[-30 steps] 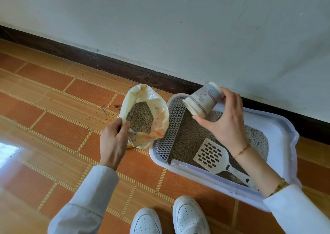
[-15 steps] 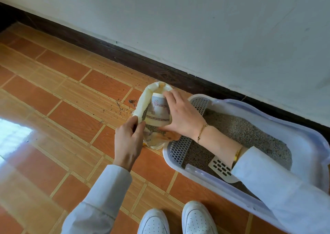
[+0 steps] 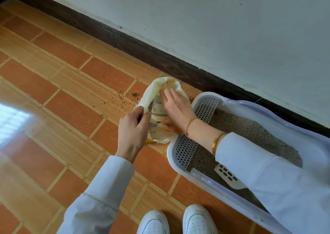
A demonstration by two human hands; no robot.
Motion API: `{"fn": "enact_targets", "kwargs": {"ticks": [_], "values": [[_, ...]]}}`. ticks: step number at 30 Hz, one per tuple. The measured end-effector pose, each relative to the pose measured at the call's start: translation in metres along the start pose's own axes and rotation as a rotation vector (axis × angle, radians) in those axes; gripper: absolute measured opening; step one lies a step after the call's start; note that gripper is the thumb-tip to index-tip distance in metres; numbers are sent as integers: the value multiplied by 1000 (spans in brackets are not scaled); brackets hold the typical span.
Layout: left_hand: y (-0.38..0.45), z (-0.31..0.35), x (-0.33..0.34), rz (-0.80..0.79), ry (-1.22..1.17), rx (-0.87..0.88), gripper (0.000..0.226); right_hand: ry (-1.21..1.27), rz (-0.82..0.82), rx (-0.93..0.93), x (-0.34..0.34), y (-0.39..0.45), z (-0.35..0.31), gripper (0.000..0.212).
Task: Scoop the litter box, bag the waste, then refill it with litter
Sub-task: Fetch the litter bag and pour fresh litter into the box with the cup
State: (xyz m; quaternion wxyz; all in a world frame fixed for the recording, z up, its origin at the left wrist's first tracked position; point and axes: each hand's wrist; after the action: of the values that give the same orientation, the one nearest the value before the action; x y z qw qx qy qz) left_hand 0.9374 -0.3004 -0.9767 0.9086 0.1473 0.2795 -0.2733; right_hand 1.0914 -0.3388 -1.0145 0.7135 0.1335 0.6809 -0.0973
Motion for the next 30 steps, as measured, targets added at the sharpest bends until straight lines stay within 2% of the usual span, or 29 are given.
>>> {"fn": "enact_targets", "kwargs": {"ticks": [1,4,5,8,14,17,25,30], "values": [[0,-1,0,-3,1,-1,31,0,-26,7,1,1,-2,60],[0,-3,-1,-7,8,-4,32,-6,-98,-45,3,3,-4,87],[-1,-4,-1,-8,7,-9,32,15,-112,-62,3,2,-3,90],[-5,-5,-2,-15,6,-11,33,144,-153,-47,1,-4,1,84],[-12,-2,-6,-30,-1,-6,33,434,-464,99,-10,0,17,83],[-14,3,-11,-43,-8,-6,32,632,-539,174,-25,3,31,88],[-16,16,-11,-32,-11,-46,40,901,-457,254,-53,-27,54,71],[-19,19,-8,-33,-33,-70,39,1095,-343,316,-66,-60,64,46]]}}
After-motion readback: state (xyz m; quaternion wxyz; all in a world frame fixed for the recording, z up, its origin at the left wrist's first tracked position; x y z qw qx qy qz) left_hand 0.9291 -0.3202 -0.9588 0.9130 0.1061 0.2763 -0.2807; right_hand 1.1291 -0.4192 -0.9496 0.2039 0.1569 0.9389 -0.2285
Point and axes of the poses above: each hand's wrist, its own y-axis towards the middle knuckle, its own x-axis out of the palm, z = x × y, and after that the axes turned 6 degrees about x, right-handed
